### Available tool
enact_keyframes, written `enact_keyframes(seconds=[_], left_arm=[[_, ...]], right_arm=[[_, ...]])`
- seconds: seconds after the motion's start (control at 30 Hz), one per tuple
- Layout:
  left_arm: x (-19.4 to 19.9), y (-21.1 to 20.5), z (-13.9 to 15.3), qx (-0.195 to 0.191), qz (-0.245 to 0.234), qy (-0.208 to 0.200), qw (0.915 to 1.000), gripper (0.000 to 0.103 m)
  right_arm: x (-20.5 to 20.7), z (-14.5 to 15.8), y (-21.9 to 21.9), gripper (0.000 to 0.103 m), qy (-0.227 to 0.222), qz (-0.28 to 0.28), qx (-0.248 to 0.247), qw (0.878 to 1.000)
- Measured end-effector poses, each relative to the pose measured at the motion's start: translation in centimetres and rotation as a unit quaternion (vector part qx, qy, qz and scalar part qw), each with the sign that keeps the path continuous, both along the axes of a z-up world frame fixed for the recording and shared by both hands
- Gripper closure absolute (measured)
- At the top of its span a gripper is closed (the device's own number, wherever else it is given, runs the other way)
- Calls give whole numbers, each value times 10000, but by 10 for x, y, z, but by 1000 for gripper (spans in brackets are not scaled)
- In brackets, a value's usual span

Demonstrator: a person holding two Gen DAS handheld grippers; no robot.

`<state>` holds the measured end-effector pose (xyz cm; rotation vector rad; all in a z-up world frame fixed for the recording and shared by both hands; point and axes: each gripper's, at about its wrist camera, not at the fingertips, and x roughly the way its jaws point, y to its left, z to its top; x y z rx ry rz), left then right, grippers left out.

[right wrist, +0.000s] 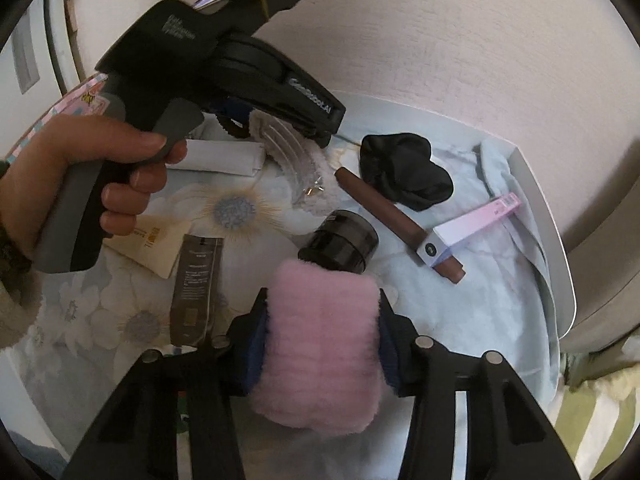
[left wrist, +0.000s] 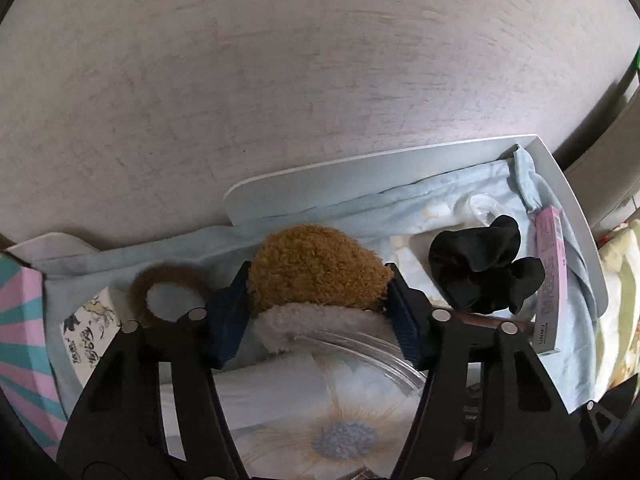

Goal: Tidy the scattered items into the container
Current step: 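Grasp the brown round brush with left tool while right tool grasps pink hair tie, then carry brush and hair tie into the cardboard box and release both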

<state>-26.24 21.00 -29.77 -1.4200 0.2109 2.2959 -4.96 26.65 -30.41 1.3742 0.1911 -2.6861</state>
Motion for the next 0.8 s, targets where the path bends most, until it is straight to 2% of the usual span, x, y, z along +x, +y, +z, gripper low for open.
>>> enact_keyframes(seconds=[0.1, 0.27, 0.43, 0.63, 0.8], left_arm=[[0, 1, 1, 63, 33, 53, 10000, 53], [-3, -4, 8, 192, 84, 85, 9997, 57], [-5, -10, 24, 285, 123, 100, 9995, 60], [-1, -21, 77, 502, 135, 400, 9978, 60], [25, -42, 137, 555, 207, 742, 9955, 60]], right_arm=[[0, -2, 3, 62, -1, -95, -186, 9998], [2, 2, 15, 65, 31, -265, -580, 9980], [7, 9, 17, 66, 91, -280, -573, 9979], [18, 36, 18, 66, 230, -344, -543, 9977], [24, 71, 24, 66, 444, -341, -504, 9972]])
